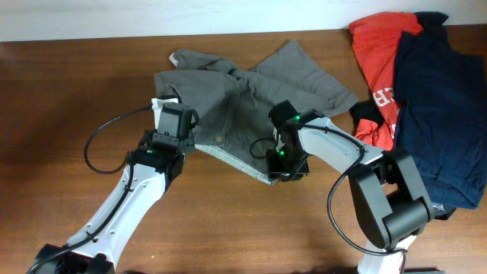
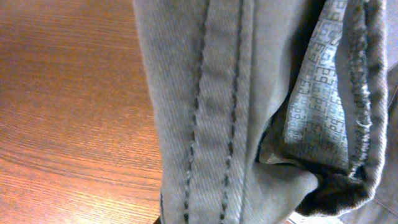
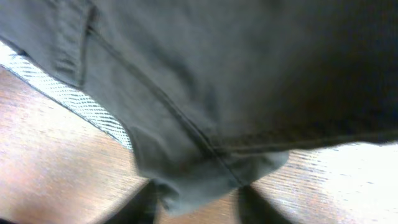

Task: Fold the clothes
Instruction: 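Lift the shorts with both grippers and stretch them apart horizontally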

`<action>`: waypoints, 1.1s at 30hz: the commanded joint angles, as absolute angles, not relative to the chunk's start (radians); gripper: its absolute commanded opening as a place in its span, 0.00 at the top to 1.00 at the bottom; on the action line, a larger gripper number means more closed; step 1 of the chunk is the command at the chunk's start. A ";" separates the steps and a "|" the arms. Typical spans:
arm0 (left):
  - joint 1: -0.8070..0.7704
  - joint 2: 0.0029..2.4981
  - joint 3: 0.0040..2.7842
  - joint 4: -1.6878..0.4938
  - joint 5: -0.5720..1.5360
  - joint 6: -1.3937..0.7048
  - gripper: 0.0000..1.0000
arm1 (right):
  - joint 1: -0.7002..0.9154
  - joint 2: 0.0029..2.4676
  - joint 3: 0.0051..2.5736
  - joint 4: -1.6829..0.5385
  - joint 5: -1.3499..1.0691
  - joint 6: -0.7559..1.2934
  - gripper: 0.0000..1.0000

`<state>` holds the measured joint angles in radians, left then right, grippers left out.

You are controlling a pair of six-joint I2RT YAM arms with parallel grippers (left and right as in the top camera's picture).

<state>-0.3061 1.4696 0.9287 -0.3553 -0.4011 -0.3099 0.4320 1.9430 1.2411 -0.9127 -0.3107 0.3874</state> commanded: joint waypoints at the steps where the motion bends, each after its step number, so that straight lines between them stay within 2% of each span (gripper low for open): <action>1: -0.298 1.456 0.945 -0.353 -0.428 -0.298 0.99 | 0.427 1.944 1.236 -0.903 -0.298 0.397 0.94; 5: -0.298 1.450 0.947 -0.353 -0.453 -0.268 0.99 | 0.377 1.942 1.261 -0.905 -0.295 0.374 0.96; 11: -0.289 1.353 1.008 -0.400 -0.453 -0.207 0.99 | 0.266 1.887 1.457 -1.077 -0.271 0.263 0.96; 19: -0.188 1.146 1.145 -0.465 -0.453 -0.207 0.99 | 0.147 1.811 1.944 -1.439 -0.244 0.057 0.96; 26: -0.167 1.005 1.230 -0.450 -0.447 -0.207 0.99 | 0.088 1.810 2.441 -1.687 -0.171 0.033 0.96; 33: -0.167 0.871 1.261 -0.438 -0.441 -0.208 0.99 | 0.077 1.747 2.653 -1.699 -0.171 0.034 0.96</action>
